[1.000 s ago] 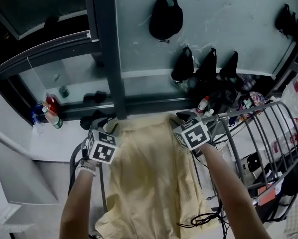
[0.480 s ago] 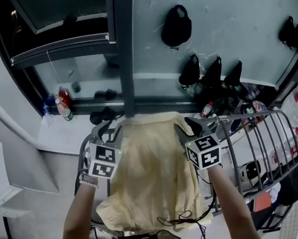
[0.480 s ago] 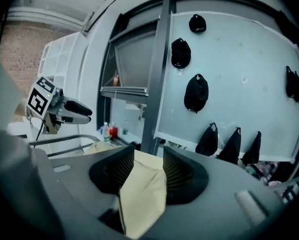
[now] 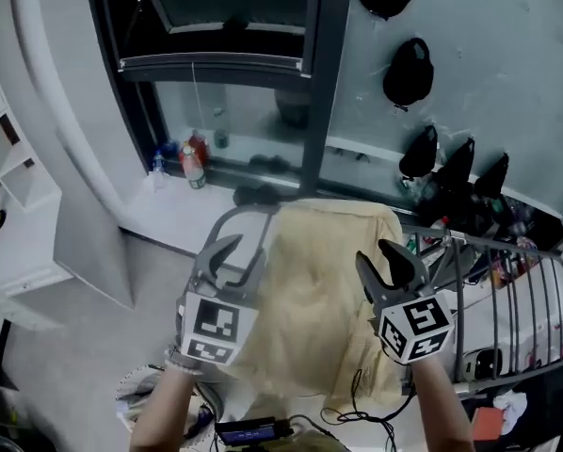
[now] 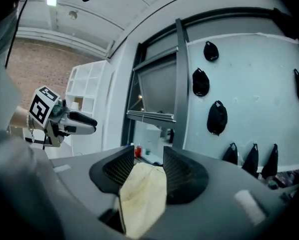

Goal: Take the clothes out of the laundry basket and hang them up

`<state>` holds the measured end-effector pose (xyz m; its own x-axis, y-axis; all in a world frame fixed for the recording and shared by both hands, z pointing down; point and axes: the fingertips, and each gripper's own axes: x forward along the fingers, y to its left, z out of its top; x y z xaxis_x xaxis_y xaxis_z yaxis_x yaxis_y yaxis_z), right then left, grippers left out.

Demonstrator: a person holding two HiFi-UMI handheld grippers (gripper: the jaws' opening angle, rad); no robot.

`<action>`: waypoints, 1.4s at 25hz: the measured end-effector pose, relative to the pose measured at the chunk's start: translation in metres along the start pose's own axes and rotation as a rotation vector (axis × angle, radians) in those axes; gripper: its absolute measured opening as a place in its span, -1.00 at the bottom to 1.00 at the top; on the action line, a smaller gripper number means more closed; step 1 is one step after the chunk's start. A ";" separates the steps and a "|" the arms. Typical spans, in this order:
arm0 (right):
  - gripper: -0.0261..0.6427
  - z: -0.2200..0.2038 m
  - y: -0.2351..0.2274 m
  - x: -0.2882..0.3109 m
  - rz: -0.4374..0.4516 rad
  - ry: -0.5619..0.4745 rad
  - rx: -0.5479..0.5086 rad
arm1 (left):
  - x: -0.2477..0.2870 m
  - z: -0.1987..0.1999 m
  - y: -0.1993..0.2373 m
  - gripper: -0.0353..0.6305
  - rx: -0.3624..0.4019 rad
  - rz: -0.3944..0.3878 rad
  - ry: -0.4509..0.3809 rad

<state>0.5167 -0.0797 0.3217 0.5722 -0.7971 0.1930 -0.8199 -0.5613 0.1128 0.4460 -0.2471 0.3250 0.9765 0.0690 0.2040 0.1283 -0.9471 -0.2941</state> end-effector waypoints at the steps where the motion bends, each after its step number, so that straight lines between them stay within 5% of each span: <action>1: -0.41 0.004 0.013 -0.007 0.029 -0.013 -0.016 | -0.018 0.002 -0.001 -0.46 -0.005 0.023 -0.002; 14: -0.41 0.015 0.185 -0.096 0.476 -0.158 -0.070 | -0.218 -0.009 -0.050 -0.52 -0.012 0.321 0.015; 17: -0.41 0.008 0.225 -0.107 0.569 -0.166 -0.105 | -0.262 -0.020 -0.052 -0.52 -0.062 0.405 0.035; 25: -0.41 -0.013 0.337 -0.130 0.824 -0.159 -0.140 | -0.386 -0.058 -0.051 -0.54 -0.057 0.634 0.142; 35: -0.41 -0.039 0.507 -0.161 1.077 -0.138 -0.221 | -0.548 -0.131 -0.051 -0.54 -0.180 0.874 0.221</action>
<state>0.0084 -0.2275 0.3857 -0.4563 -0.8701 0.1862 -0.8674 0.4817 0.1252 -0.1179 -0.2771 0.3507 0.6560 -0.7383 0.1565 -0.6868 -0.6700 -0.2817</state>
